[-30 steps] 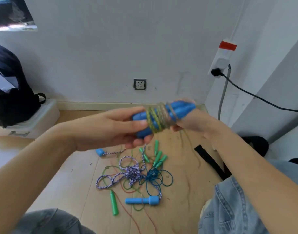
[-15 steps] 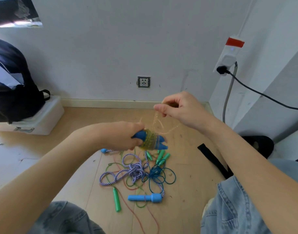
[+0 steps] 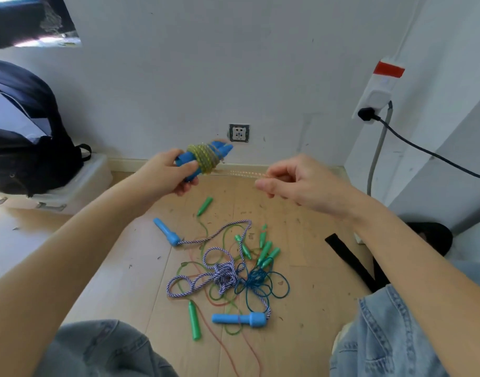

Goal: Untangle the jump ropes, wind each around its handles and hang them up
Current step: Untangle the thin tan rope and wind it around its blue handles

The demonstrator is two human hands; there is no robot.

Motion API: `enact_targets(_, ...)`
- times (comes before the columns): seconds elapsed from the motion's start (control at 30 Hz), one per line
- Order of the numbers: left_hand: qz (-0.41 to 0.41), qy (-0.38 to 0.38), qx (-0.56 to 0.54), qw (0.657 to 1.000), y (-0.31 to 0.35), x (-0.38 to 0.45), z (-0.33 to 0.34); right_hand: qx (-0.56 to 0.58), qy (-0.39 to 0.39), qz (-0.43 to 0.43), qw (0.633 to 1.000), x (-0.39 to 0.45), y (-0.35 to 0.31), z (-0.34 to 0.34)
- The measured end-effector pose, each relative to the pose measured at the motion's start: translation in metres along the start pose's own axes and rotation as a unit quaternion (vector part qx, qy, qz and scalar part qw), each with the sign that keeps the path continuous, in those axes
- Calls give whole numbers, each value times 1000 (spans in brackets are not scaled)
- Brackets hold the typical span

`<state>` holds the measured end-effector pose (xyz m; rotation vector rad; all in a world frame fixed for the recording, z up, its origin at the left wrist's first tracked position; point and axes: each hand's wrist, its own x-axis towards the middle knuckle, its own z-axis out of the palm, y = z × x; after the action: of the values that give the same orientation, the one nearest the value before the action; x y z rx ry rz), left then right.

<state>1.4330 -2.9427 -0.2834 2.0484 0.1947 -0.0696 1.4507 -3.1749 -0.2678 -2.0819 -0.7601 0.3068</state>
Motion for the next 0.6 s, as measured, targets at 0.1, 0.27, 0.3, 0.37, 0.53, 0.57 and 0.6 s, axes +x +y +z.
enact_targets(0.1,24,-117,183,976,2,-6,11,6,35,-24,999,1,1,-4)
enact_targets(0.27,90,-381,165,905,31,-33,16,22,76,-2,997,1,3,-7)
enact_targets(0.3,101,-412,112,899,34,-36,13,34,75,10,997,1,3,-6)
enact_targets(0.37,102,-440,-48,891,36,-39,5,76,75,38,994,3,5,-7)
enact_targets(0.53,5,-229,-307,924,23,-22,6,100,31,65,992,4,7,1)
enact_targets(0.57,-13,-164,-283,945,19,-17,8,47,28,49,997,4,6,3)
enact_targets(0.6,-24,-111,-231,966,15,-14,12,-27,26,23,999,4,7,4)
